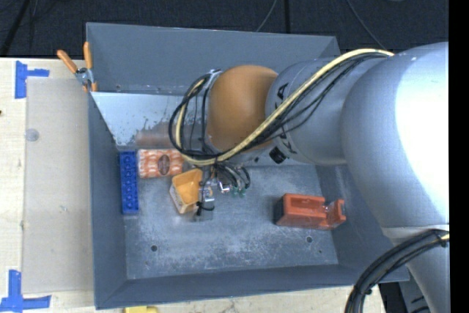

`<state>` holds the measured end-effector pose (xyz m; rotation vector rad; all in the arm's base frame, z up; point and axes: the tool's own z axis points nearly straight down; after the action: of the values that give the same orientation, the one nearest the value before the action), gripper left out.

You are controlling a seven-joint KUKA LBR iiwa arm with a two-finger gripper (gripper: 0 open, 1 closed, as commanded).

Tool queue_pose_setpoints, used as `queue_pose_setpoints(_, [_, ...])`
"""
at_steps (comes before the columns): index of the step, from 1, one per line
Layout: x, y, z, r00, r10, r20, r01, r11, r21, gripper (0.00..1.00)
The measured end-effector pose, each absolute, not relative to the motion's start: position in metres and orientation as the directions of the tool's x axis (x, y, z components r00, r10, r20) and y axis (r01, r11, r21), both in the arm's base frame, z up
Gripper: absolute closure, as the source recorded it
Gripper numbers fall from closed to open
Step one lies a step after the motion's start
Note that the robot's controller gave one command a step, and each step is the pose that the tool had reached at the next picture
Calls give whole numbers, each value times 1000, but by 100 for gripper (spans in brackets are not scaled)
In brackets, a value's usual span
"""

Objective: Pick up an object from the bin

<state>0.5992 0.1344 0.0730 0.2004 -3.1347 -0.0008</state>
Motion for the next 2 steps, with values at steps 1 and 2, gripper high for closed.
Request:
queue_pose_setpoints(1, [604,134,68,-994,-109,4,-109,994,1,100])
queue_pose_setpoints(2, [604,134,69,-994,-107,4,-107,994,1,100])
